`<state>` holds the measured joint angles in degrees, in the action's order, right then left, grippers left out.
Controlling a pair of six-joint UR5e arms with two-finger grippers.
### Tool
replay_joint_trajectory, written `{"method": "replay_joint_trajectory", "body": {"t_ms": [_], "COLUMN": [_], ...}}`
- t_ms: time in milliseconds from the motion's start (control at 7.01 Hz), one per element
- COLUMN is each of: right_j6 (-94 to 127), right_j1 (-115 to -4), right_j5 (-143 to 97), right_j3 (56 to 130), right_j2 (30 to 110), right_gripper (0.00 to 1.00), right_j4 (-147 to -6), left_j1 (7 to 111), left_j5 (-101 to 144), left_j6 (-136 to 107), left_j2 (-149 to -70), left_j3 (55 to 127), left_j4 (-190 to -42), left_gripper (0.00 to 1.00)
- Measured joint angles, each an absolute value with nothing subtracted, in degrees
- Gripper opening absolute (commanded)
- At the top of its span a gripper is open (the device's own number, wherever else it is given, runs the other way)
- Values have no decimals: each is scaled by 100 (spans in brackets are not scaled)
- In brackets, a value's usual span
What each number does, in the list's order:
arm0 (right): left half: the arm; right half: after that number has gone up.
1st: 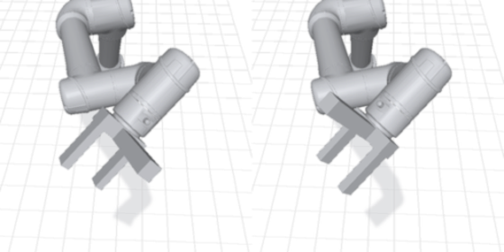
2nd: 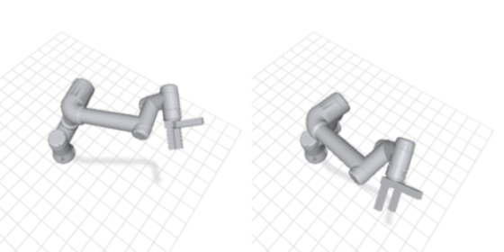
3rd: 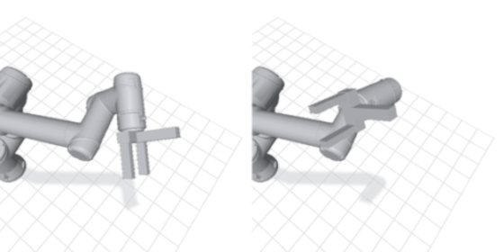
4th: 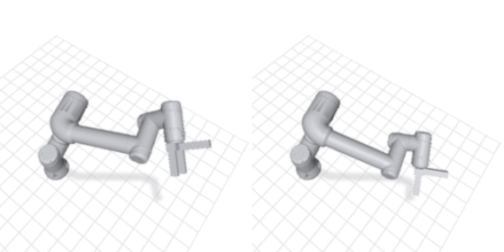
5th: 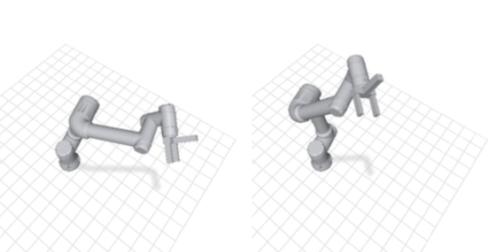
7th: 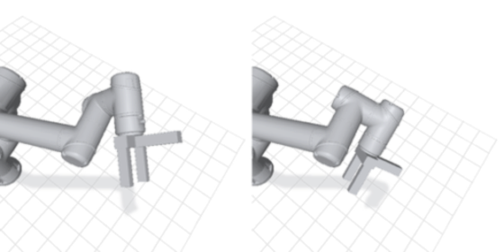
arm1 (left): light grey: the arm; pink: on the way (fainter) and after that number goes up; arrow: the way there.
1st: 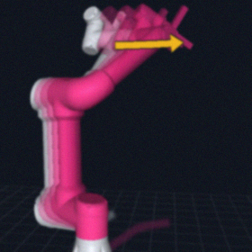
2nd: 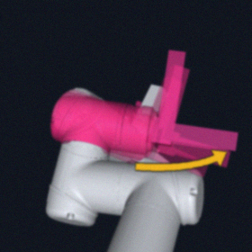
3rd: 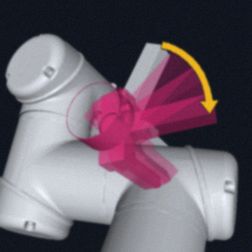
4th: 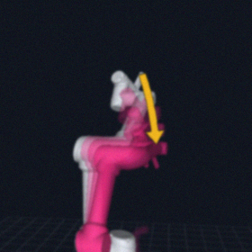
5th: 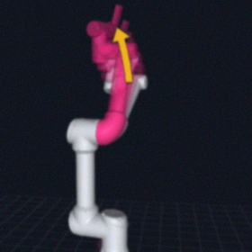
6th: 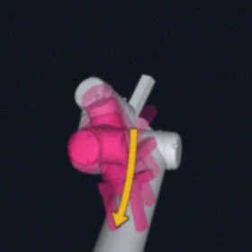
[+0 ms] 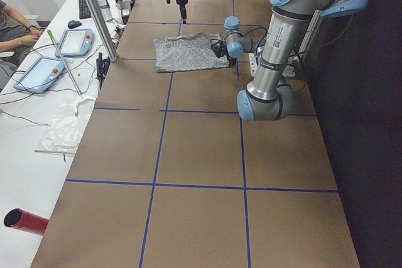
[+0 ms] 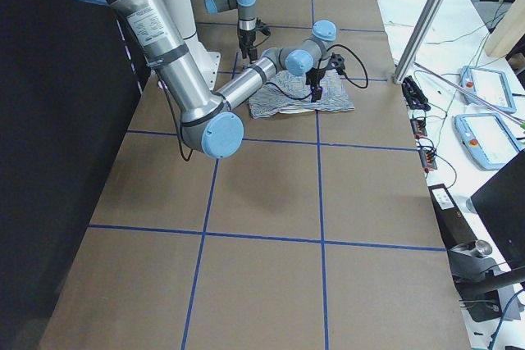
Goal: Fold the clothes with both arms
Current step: 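Raise the right gripper off the shirt while the left gripper reaches its near corner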
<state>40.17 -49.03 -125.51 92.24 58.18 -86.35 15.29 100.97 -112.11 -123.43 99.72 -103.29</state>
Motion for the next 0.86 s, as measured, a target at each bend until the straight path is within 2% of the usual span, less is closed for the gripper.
{"method": "replay_joint_trajectory", "body": {"t_ms": [428,855], "right_j6": [4012,4002], "right_j1": [-4896,-4896], "right_j5": [-12551,-12541], "right_j3": [9198,9186], "right_j2": [5835,5883], "right_gripper": [100,100], "right_j4": [-8607,-8599], "left_j1": [1505,1503], "left_j5": [10067,10026], "left_j6": [-11313,-11427], "left_j2": [-12391,-12460], "left_j3": [9875,9802], "left_j4": [-10360,-10365], "left_gripper": [86,64]}}
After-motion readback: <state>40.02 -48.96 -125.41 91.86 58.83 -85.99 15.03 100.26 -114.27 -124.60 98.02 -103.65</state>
